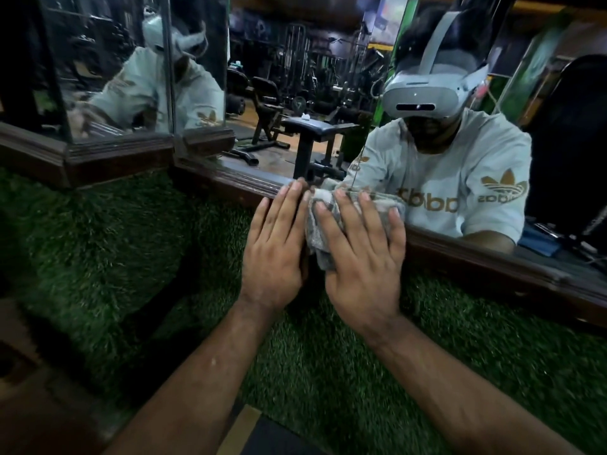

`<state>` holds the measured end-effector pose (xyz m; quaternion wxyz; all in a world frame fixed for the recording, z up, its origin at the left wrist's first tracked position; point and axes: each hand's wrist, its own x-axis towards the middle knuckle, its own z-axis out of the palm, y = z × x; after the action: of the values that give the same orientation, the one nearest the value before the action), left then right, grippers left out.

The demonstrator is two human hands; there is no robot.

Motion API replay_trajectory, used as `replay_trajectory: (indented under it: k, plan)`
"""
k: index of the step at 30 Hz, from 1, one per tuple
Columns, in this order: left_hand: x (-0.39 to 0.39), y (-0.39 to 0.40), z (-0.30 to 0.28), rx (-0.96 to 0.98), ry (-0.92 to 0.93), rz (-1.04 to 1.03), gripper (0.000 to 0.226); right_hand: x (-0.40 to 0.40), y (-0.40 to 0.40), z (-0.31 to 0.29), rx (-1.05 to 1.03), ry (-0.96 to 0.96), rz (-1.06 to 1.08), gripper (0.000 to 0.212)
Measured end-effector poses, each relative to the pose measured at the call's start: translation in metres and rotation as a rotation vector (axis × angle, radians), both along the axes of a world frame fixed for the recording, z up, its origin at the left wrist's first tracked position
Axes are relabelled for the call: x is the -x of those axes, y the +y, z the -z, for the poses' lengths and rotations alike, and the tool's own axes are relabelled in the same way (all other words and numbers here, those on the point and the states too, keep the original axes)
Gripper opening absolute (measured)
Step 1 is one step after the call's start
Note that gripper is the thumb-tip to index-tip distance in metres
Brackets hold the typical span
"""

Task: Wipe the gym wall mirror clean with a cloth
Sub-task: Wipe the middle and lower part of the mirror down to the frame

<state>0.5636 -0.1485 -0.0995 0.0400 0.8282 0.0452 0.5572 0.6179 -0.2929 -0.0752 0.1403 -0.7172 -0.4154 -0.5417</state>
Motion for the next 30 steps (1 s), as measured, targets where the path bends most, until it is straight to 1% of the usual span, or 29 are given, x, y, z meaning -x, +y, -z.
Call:
replay_trajectory:
  k: [2, 4, 6, 8, 11, 13, 15, 17, 19, 22, 24, 27, 28, 30]
  plan:
    - [0.000, 0.004, 0.000, 0.011, -0.009, 0.011, 0.060, 0.004, 0.005, -0.001, 0.032, 0.020, -0.003, 0.067]
    - [0.000, 0.005, 0.000, 0.015, -0.014, 0.020, 0.061, 0.005, 0.005, -0.003, 0.107, 0.003, -0.019, 0.069]
    - [0.000, 0.010, 0.002, 0.023, 0.006, -0.023, 0.071, 0.001, 0.001, -0.008, 0.192, -0.055, -0.018, 0.067]
    - [0.003, 0.021, 0.002, 0.043, 0.036, -0.105, 0.077, 0.000, 0.001, -0.012, 0.212, -0.066, 0.019, 0.068]
    - [0.007, 0.036, 0.000, 0.018, 0.051, -0.143, 0.067, 0.012, 0.022, -0.011, 0.175, -0.030, 0.059, 0.064]
    - [0.007, 0.038, 0.000, 0.019, 0.050, -0.117, 0.065, 0.015, 0.031, -0.016, 0.217, -0.039, 0.024, 0.056]
    - [0.008, 0.039, 0.000, 0.031, 0.050, -0.096, 0.066, 0.008, 0.025, -0.026, 0.257, -0.047, -0.024, 0.058]
    - [0.008, 0.040, -0.001, 0.026, 0.055, -0.091, 0.068, 0.004, 0.018, -0.032, 0.212, -0.020, -0.053, 0.063]
    - [0.009, 0.038, -0.003, 0.022, 0.044, -0.082, 0.067, 0.013, 0.027, -0.031, 0.172, 0.037, -0.062, 0.064]
    - [0.011, 0.044, 0.001, 0.114, 0.011, -0.090, 0.066, 0.024, 0.049, -0.028, 0.250, 0.070, -0.113, 0.063]
    - [0.015, 0.057, 0.005, 0.166, 0.019, -0.133, 0.076, 0.021, 0.049, -0.033, 0.281, 0.072, -0.107, 0.068]
    - [0.019, 0.067, 0.006, 0.155, 0.065, -0.123, 0.096, 0.022, 0.052, -0.036, 0.280, 0.078, -0.036, 0.069]
    - [0.020, 0.066, 0.005, 0.163, 0.065, -0.105, 0.097, 0.025, 0.056, -0.035, 0.294, 0.085, -0.018, 0.067]
    - [0.020, 0.065, 0.005, 0.171, 0.053, -0.087, 0.091, 0.028, 0.059, -0.031, 0.346, 0.085, -0.026, 0.066]
